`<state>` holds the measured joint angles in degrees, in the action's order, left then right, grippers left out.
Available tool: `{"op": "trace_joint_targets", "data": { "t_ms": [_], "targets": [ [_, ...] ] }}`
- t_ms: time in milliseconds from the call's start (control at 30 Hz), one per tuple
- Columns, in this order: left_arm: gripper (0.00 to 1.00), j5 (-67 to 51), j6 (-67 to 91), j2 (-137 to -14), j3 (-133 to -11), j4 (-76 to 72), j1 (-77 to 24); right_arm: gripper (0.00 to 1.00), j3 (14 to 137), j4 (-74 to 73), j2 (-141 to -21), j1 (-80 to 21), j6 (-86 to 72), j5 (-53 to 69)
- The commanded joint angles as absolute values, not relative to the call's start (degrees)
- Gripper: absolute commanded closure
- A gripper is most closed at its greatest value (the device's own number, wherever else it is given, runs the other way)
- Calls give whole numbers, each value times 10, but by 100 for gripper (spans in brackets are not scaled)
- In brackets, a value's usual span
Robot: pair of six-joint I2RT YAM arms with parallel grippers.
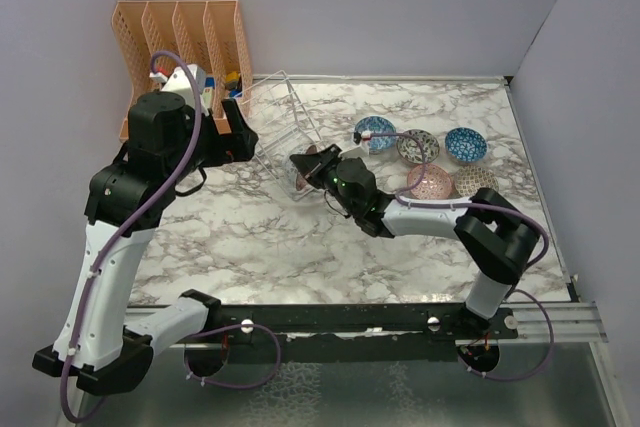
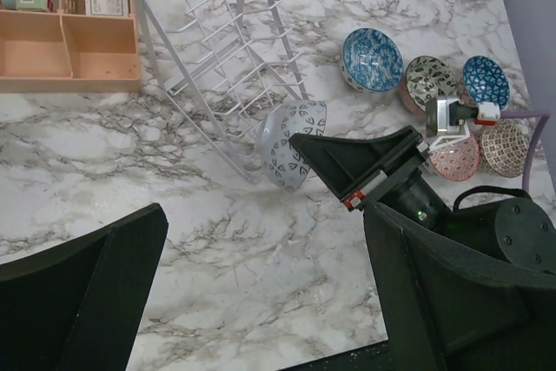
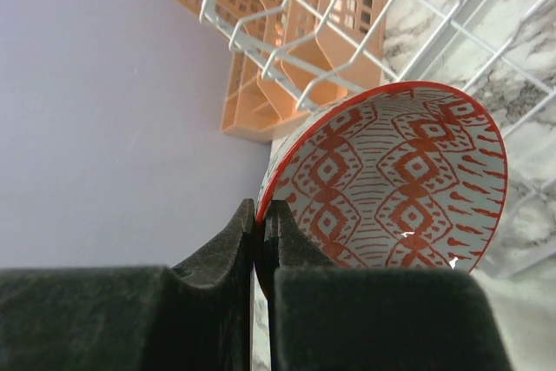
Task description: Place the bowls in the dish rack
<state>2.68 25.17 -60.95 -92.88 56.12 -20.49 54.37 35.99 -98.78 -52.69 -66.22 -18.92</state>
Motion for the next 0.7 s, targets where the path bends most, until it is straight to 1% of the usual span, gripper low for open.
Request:
{"op": "trace_joint_targets", "data": {
  "t_ms": [0,200,400,667],
  "targets": [
    [1,-3,256,-589,-910,578,-207,99,568,539,-1019,-524,-697,-275],
    [1,-29,259,-581,-893,579,-207,99,548,660,-1072,-524,-740,-319],
    [1,-49,261,-579,-884,588,-208,99,556,763,-1133,-530,-738,-375],
    [1,-53,252,-573,-871,593,-213,99,534,864,-1187,-531,-752,-434]
  ]
}}
